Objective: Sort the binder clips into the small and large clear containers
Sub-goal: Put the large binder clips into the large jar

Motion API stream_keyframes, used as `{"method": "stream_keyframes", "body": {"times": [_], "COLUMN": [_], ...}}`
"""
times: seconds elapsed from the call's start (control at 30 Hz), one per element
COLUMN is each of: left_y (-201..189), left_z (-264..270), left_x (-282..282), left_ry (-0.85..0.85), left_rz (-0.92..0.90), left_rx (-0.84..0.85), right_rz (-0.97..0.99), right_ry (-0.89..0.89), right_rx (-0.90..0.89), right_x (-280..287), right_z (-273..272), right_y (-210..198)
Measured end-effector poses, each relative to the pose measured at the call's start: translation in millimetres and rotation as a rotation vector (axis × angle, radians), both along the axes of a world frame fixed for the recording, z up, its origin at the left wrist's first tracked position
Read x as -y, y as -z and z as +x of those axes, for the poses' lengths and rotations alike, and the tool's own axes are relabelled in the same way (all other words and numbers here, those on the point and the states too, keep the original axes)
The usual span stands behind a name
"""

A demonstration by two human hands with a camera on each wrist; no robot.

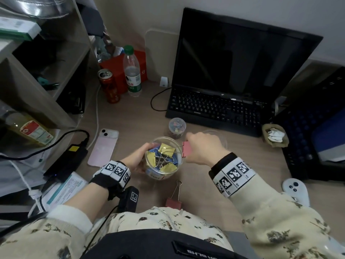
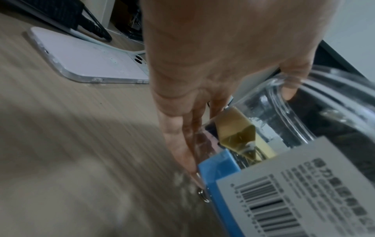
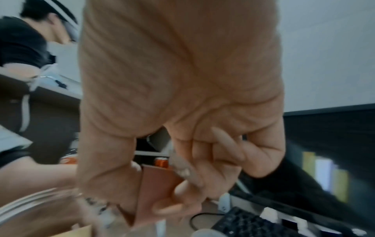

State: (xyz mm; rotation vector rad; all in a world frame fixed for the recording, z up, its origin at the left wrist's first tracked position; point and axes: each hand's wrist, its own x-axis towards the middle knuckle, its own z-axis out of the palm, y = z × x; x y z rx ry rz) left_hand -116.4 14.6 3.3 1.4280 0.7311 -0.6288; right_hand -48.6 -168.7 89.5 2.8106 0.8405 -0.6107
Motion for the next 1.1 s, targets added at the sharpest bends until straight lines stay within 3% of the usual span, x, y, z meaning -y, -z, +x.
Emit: {"method": "stream_keyframes", "body": {"times": [0.27, 0.43, 0.6, 0.77, 0.93, 1.1], "left_y": [-5, 6, 16, 22, 32, 34], "left_z": [-2, 1, 2, -2, -14, -30], "left_x": [2, 2, -1, -9, -24, -29], "left_ry": [-0.003, -0.045, -0.120, -0.237, -0.265, -0.245], "left_rz": [-0.019, 0.003, -0.001, 0.014, 0.064, 0.033], "left_rx": [0.053, 0.078, 0.084, 0.060, 0.071, 0.063], "right_rz": [-0.054, -0.081, 0.083, 0.198, -0.011, 0.034], "right_ry": [-0.090, -0.129, -0.048, 0.048, 0.078, -0.058], "right_rx": [0.025, 0.057, -0.001, 0.076, -0.131, -0.452], "right_x": [-34, -32, -26, -6, 20, 29], "right_z": [-22, -20, -14, -7, 0, -15], "right_y": [45, 49, 39, 30, 51, 98]}}
